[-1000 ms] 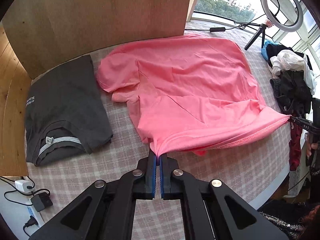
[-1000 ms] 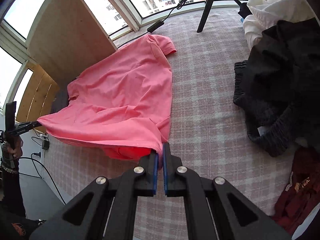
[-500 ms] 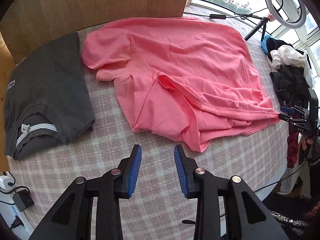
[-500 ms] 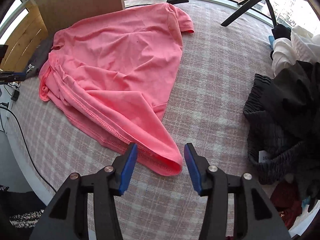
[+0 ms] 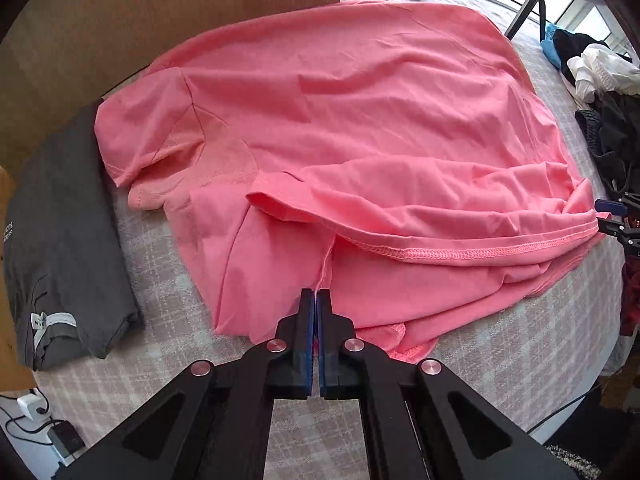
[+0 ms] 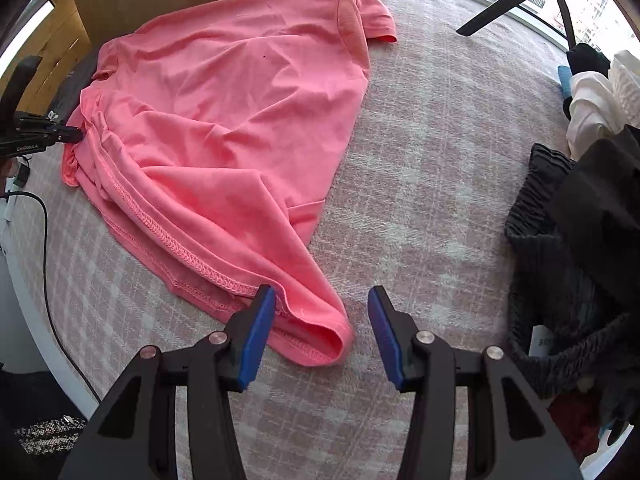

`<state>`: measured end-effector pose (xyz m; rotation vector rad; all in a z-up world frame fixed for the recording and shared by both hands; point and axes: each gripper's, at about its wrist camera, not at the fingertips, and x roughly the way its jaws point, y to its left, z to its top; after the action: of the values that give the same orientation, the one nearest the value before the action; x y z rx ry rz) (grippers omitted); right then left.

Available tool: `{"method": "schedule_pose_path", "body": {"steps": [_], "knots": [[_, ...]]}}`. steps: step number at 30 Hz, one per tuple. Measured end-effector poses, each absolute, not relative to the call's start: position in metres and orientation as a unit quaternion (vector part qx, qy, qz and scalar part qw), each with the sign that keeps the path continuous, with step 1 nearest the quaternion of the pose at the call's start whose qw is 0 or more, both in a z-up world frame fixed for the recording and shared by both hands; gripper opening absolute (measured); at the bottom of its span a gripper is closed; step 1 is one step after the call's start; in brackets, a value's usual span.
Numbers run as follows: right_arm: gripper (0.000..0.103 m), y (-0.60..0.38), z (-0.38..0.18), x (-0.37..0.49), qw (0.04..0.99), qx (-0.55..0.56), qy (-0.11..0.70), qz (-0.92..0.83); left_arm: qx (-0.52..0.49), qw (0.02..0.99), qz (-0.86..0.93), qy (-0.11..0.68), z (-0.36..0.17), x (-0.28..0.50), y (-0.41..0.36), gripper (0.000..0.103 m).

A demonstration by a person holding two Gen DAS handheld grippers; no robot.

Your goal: Fold clothes

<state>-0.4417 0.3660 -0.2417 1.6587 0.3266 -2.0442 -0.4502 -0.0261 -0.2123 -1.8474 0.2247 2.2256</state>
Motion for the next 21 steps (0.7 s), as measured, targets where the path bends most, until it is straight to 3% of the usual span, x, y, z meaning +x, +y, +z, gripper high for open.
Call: {"method": "schedule_pose_path", "body": {"steps": [1, 2, 8, 11, 16, 21], "knots": [[0.019, 0.367, -0.243, -0.442, 0.247, 0.611, 0.109, -0.745, -0.623, 0.110, 0.771, 0.070, -0.202, -0.443, -0.038, 0.000], [0.003, 0.368, -0.242, -0.442, 0.249, 0.614, 0.097, -0.742, -0.613, 0.099, 0.781, 0.059, -0.186, -0.429, -0.054, 0.000], [0.003, 0.385, -0.177, -0.416, 0.262, 0.575, 0.035, -0.774, -0.575, 0.031, 0.817, -0.017, -0.117, -0.319, -0.150, 0.001], [0.003, 0.380, -0.164, -0.391, 0.268, 0.572, 0.021, -0.775, -0.606, 0.008, 0.794, -0.054, -0.143, -0.270, -0.180, 0.001], [0.003, 0.368, -0.215, -0.349, 0.254, 0.630, 0.056, -0.732, -0.656, 0.001, 0.750, -0.085, -0.220, -0.235, -0.185, 0.001], [0.003, 0.381, -0.239, -0.343, 0.217, 0.647, 0.064, -0.728, -0.664, 0.049, 0.743, -0.059, -0.236, -0.225, -0.163, 0.001]]}}
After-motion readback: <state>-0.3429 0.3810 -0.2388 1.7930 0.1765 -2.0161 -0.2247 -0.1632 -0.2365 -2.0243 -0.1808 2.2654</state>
